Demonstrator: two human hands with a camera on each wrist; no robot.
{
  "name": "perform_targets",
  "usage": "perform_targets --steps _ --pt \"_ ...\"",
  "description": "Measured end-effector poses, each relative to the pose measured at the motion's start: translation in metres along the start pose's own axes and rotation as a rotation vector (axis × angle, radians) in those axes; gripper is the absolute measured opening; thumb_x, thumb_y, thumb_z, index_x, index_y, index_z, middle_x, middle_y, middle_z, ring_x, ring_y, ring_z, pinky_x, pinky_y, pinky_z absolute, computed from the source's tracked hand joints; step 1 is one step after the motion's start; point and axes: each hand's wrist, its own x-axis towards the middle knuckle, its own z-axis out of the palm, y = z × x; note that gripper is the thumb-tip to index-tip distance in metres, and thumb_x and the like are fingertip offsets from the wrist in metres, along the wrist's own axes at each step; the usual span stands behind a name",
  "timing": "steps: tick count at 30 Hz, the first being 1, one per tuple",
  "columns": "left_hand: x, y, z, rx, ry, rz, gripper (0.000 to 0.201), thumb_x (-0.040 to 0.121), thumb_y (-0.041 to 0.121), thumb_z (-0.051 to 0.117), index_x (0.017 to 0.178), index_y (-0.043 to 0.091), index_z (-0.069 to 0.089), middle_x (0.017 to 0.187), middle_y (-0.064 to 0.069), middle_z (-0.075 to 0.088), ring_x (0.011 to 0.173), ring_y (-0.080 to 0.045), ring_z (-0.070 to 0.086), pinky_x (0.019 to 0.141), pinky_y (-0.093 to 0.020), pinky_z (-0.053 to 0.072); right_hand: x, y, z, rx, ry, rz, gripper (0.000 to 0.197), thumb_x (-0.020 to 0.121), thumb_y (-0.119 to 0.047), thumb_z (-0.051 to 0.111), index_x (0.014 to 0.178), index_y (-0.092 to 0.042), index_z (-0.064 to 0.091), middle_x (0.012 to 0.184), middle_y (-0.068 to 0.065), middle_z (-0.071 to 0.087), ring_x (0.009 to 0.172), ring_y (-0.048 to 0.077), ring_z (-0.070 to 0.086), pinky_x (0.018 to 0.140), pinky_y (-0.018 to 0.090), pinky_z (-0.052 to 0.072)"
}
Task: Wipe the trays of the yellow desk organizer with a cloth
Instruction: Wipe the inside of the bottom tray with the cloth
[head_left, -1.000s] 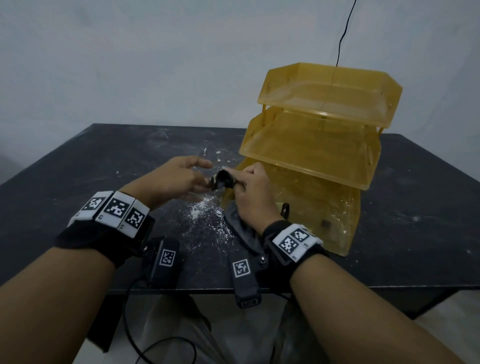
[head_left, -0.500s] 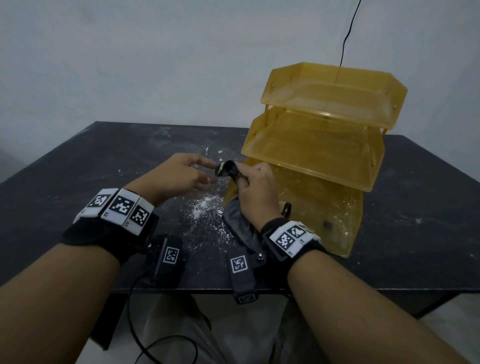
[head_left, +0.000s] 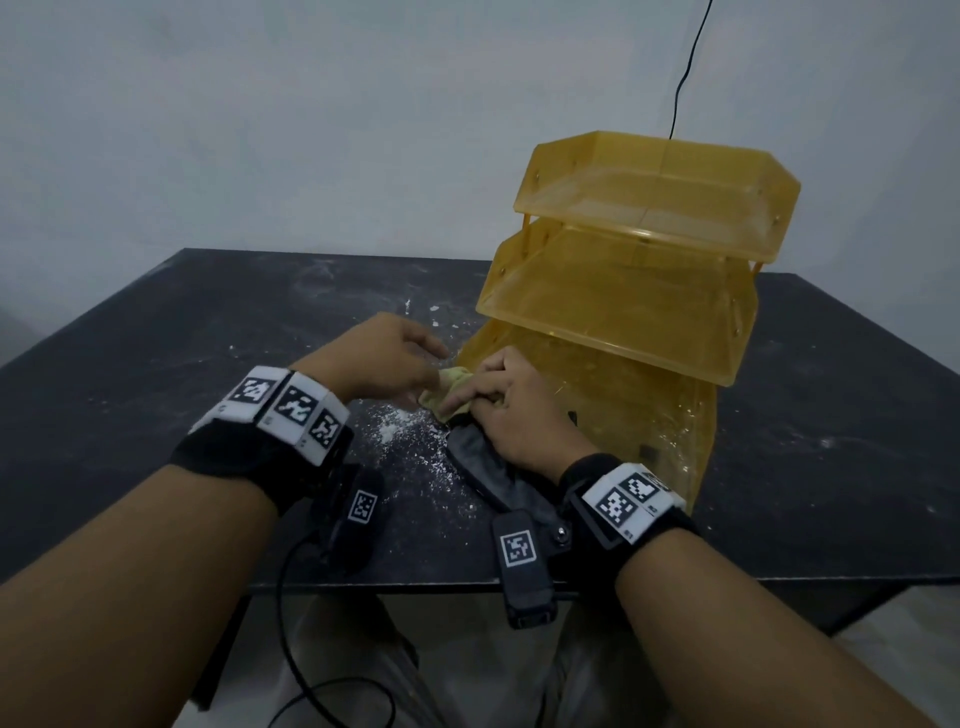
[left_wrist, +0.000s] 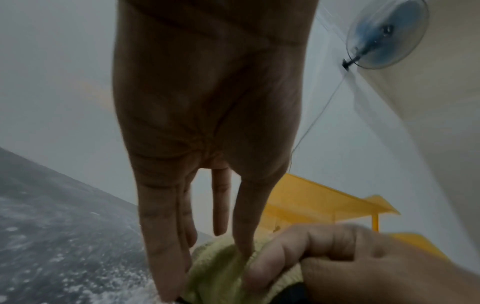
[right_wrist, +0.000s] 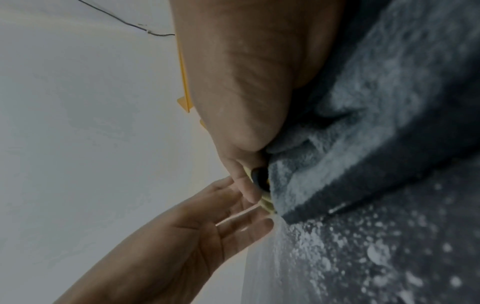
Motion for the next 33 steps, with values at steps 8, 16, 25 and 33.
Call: perform_targets --steps 8,16,25,33 --pt "0.015 0.009 0.007 0.14 0.223 0.112 0.012 0.081 0.01 0.078 0.077 0.008 0.067 0.065 0.0 0.069 0.05 -0.003 0.066 0.045 -0.014 0.049 -0.003 0.002 -0.003 0.1 0.025 0.01 0.029 0.086 -0.005 0.072 0.083 -0.033 0.076 0.102 0.0 0.056 0.099 0.013 0.057 0.086 0.02 0.047" --pt "0.023 0.009 0.009 -0.068 0.217 0.229 0.013 0.075 0.016 0.085 0.079 0.008 0.076 0.071 -0.01 0.073 0.063 -0.018 0.071 0.062 -0.031 0.061 -0.002 0.005 -0.004 0.115 0.061 0.008 0.019 0.084 -0.008 0.077 0.085 -0.026 0.078 0.102 -0.001 0.057 0.096 0.008 0.056 0.08 0.007 0.041" --pt "0.02 0.009 0.014 0.047 0.278 0.117 0.011 0.07 0.005 0.085 0.069 0.012 0.076 0.066 -0.007 0.073 0.058 -0.015 0.071 0.059 -0.028 0.061 -0.001 0.005 -0.002 0.067 0.046 0.021 0.023 0.082 -0.004 0.075 0.079 -0.027 0.078 0.1 -0.007 0.051 0.098 0.008 0.054 0.082 0.006 0.04" --pt "0.003 0.002 0.012 0.13 0.003 -0.036 0.003 0.078 -0.006 0.072 0.078 -0.006 0.075 0.069 -0.016 0.074 0.062 -0.025 0.074 0.067 -0.038 0.063 -0.004 -0.002 -0.003 0.021 0.05 0.061 0.033 0.081 -0.002 0.071 0.065 -0.031 0.071 0.098 -0.004 0.055 0.094 0.01 0.056 0.081 0.018 0.046"
